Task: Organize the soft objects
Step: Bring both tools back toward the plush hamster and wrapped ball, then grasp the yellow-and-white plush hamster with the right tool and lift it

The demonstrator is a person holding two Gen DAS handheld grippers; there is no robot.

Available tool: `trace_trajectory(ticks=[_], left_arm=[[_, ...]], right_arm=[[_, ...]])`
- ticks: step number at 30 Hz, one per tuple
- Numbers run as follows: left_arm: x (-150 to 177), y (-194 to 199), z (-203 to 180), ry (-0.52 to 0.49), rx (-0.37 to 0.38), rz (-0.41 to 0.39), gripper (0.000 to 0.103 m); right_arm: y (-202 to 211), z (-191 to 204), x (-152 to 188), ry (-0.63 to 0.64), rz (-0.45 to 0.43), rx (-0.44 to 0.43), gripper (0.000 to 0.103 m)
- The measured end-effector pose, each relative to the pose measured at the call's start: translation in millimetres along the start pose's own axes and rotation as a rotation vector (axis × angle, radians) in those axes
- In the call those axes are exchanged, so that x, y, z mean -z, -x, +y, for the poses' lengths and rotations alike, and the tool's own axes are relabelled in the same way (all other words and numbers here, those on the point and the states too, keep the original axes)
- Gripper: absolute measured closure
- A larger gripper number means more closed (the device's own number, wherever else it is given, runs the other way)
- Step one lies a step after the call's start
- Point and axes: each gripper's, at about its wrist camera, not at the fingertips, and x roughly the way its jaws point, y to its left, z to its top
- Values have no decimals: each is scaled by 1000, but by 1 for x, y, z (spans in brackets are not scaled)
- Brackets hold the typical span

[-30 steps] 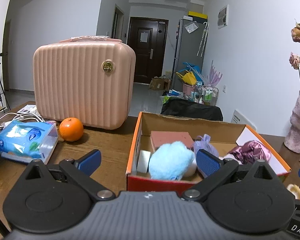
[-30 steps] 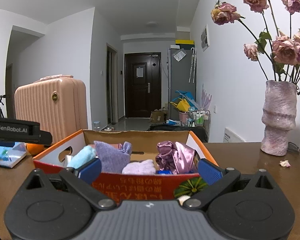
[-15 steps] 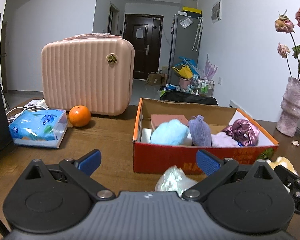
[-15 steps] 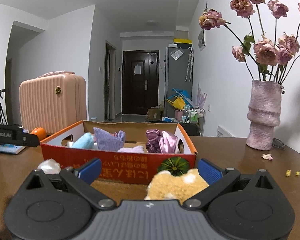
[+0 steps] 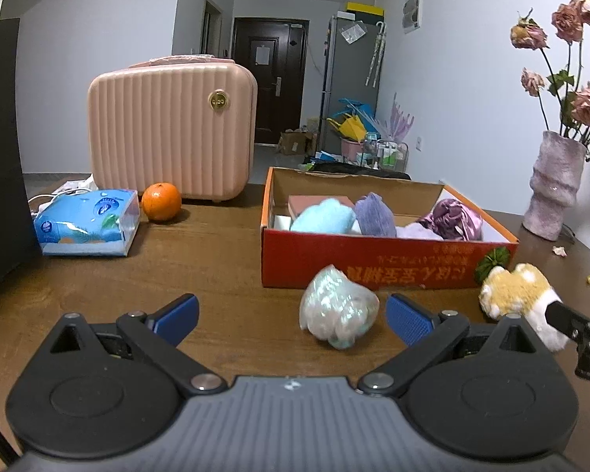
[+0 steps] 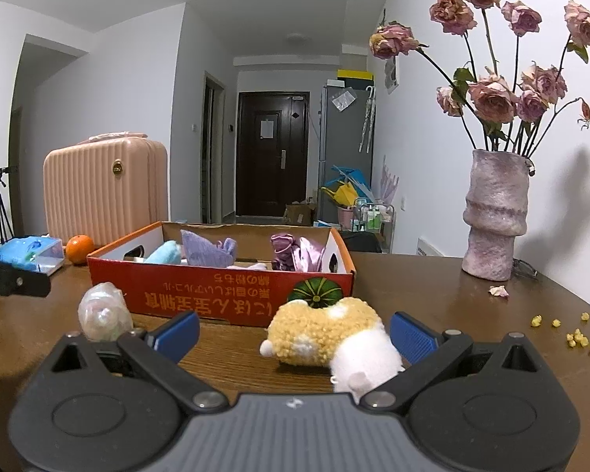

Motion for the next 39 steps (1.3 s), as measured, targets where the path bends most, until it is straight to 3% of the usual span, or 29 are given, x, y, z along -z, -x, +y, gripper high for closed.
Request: trace_trajectory(ticks=[15,25,39], left_arm=[[8,6,-1,-2,17,26,0],[10,3,-4,-9,22,44,0],[14,-3,-7,-20,9,61,0]], right_arm=[[-5,0,1,9,32,25,0],[-37,-18,1,20,149,95,0],[-98,-37,5,31,271,43,8]])
